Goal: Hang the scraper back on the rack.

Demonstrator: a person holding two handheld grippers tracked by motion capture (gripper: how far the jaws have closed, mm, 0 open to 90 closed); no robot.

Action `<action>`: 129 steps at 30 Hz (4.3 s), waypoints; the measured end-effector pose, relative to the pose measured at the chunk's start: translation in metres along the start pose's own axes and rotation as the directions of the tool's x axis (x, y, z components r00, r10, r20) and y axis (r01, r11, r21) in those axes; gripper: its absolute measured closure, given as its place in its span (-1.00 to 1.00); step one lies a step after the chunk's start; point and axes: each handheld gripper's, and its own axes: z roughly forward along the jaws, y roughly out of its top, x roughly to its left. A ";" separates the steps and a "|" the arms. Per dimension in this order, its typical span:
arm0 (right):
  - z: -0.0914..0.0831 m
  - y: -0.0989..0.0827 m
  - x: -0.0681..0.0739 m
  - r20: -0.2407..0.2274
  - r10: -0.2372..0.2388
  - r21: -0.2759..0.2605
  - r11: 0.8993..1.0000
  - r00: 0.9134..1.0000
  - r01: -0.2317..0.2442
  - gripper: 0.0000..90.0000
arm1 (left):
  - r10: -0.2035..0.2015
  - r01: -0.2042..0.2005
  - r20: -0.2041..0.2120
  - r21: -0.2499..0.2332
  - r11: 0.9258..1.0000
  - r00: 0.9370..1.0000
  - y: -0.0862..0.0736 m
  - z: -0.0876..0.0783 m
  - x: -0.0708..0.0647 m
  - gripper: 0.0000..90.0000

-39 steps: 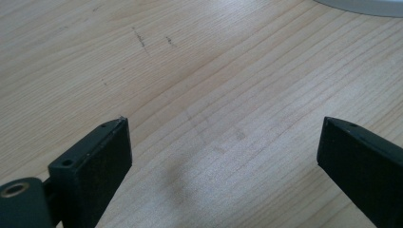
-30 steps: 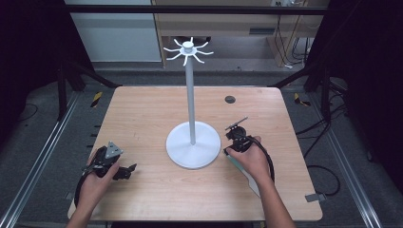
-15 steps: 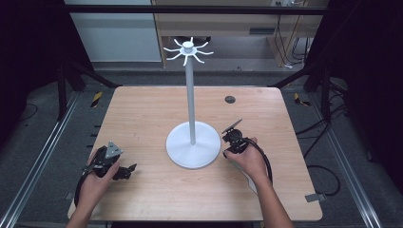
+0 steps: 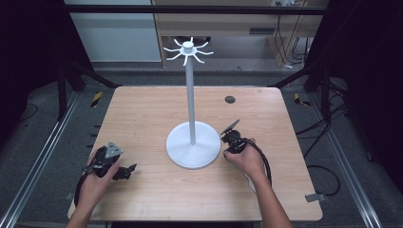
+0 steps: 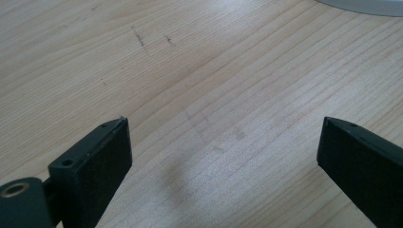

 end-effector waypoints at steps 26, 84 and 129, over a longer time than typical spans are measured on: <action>-0.082 -0.032 -0.022 -0.059 0.096 -0.390 0.914 0.994 -0.112 0.66 | 0.003 -0.003 -0.003 0.003 1.000 1.000 0.000 0.000 -0.001 -0.91; -0.199 0.000 0.003 -0.023 0.029 -0.752 0.659 0.999 -0.037 0.67 | -0.006 0.006 -0.004 -0.003 1.000 1.000 0.000 -0.001 0.001 -0.91; -0.240 0.021 0.024 -0.044 -0.044 -0.817 0.577 0.998 -0.010 0.66 | -0.002 0.002 -0.003 -0.004 1.000 1.000 0.000 -0.001 0.000 -0.91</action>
